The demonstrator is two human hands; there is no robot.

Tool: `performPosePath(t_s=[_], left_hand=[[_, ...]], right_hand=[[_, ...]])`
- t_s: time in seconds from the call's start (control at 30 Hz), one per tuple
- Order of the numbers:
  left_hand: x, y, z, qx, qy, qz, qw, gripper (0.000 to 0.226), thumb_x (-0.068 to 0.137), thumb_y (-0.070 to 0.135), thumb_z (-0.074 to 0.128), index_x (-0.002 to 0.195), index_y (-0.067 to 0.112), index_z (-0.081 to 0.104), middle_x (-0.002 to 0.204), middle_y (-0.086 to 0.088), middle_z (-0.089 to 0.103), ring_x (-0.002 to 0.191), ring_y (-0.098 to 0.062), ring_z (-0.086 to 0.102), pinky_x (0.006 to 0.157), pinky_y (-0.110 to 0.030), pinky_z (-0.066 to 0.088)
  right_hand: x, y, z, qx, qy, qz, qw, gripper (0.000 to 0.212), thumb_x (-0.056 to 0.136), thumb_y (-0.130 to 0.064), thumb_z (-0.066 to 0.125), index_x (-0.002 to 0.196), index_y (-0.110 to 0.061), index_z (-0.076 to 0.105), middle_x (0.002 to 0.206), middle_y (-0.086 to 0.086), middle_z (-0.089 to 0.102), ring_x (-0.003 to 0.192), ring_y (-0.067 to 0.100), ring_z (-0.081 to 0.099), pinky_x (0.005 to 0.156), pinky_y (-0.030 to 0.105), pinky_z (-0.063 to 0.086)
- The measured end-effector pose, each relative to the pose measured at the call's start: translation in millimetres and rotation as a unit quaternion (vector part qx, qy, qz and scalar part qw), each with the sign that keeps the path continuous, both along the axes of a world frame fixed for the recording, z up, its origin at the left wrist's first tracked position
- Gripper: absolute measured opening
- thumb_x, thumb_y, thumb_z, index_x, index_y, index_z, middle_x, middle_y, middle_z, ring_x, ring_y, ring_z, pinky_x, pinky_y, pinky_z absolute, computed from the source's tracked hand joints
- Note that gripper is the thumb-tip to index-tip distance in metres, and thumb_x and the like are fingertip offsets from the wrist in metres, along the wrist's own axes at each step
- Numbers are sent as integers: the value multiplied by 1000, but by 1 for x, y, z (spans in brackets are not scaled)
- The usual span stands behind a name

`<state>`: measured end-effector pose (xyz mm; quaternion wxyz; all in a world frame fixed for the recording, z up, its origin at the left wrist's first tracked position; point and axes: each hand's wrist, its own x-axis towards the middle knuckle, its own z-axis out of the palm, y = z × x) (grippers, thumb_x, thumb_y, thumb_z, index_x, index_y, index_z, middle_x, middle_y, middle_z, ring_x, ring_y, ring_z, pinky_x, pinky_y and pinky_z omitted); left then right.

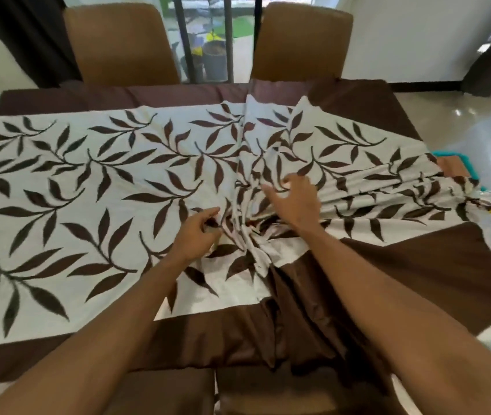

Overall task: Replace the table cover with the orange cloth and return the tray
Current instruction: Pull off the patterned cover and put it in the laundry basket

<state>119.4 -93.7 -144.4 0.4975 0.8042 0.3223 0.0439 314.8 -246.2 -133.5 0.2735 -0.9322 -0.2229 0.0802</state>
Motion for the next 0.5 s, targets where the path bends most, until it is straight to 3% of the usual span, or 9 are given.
performPosePath(t_s=[0.07,0.13,0.2,0.27,0.33,0.4,0.5], left_hand=[[-21,7,3,19,-33,112,993,44,90,10,64,133,17,62,133,0,63,123,-16,58,107,-33,45],[-51,20,1,86,-39,196,976,38,90,16,65,128,16,64,128,-2,65,119,-17,59,106,-38,47],[-92,43,0,171,-2,247,954,40,89,24,68,127,15,63,126,-5,65,118,-21,59,105,-40,47],[-140,73,-7,235,88,284,926,52,86,36,71,129,12,59,130,-10,62,122,-30,56,104,-47,45],[-181,96,-9,251,195,318,893,69,84,50,69,136,9,52,138,-14,55,129,-36,49,105,-54,40],[-215,118,-7,252,266,339,866,70,88,54,64,137,5,50,140,-19,51,130,-41,45,104,-58,39],[-228,140,-5,310,217,318,869,33,97,26,58,114,-1,65,116,-22,62,108,-41,58,88,-49,48]], right_hand=[[4,4,-11,-34,47,2,998,99,72,-97,38,143,-29,46,148,11,48,138,34,41,111,56,38],[-4,18,-19,-81,47,53,994,109,68,-101,33,154,-33,30,162,14,30,150,38,24,119,61,23],[-22,41,-23,-85,59,83,991,112,68,-101,31,158,-36,18,166,16,17,154,38,11,122,61,11],[-41,60,-24,-69,77,94,990,112,69,-99,35,159,-37,9,168,17,7,155,37,3,122,59,4],[-49,66,-30,-86,57,100,990,110,73,-93,45,159,-37,7,168,17,2,155,38,0,122,57,2],[-58,71,-38,-110,24,110,988,103,80,-79,56,160,-33,10,168,17,3,155,36,1,124,55,5],[-61,74,-44,-107,2,104,989,89,87,-63,58,159,-30,18,168,15,10,155,34,5,125,54,7]])
